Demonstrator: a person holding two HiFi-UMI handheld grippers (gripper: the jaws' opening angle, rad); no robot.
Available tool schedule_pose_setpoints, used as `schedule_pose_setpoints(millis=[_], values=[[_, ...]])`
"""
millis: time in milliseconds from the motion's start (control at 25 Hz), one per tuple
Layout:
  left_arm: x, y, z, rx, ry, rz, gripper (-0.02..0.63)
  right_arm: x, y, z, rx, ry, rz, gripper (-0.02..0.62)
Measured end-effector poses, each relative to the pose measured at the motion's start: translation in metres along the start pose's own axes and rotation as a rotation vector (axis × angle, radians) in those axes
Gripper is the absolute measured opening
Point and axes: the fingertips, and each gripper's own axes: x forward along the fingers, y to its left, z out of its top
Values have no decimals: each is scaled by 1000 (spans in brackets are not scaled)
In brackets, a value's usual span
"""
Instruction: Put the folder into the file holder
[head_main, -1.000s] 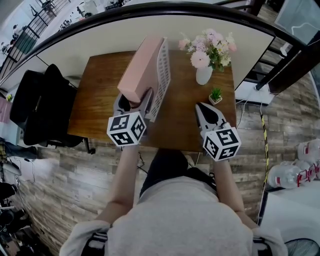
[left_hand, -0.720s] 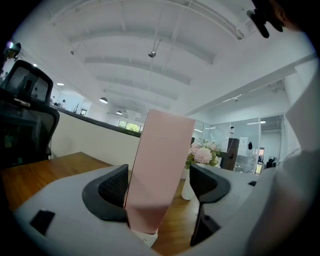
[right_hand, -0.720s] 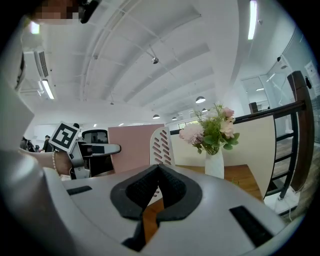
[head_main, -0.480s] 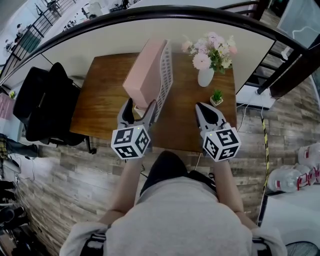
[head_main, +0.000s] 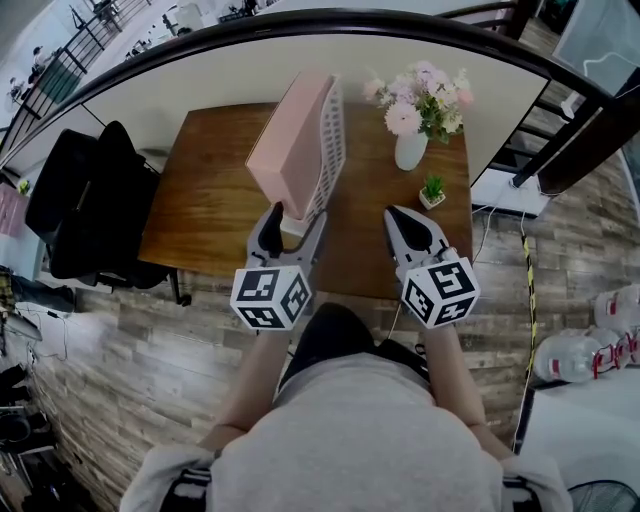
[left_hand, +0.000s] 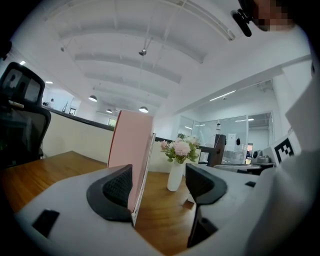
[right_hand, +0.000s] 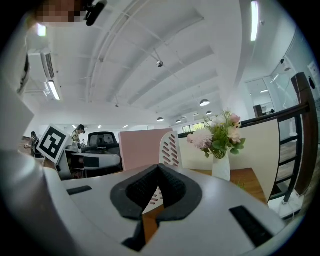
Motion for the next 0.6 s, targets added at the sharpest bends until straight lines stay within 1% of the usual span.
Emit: schedule_pose_setpoints(millis=[200, 240, 320, 400, 600], values=[[0, -13, 4, 17, -15, -45, 224, -3, 7, 10, -11, -25, 13, 9], [0, -16, 4, 18, -18, -54, 191, -3, 8, 11, -11, -30, 16, 9], [-1, -21, 4, 21, -23, -69, 160, -5, 11, 13, -14, -34, 21, 9], [-1, -26, 5, 21, -27, -88, 114, -6, 13, 15, -22, -33, 26, 9], [2, -43, 11, -15, -58, -175, 46, -8, 18, 20, -19, -40, 40, 9]])
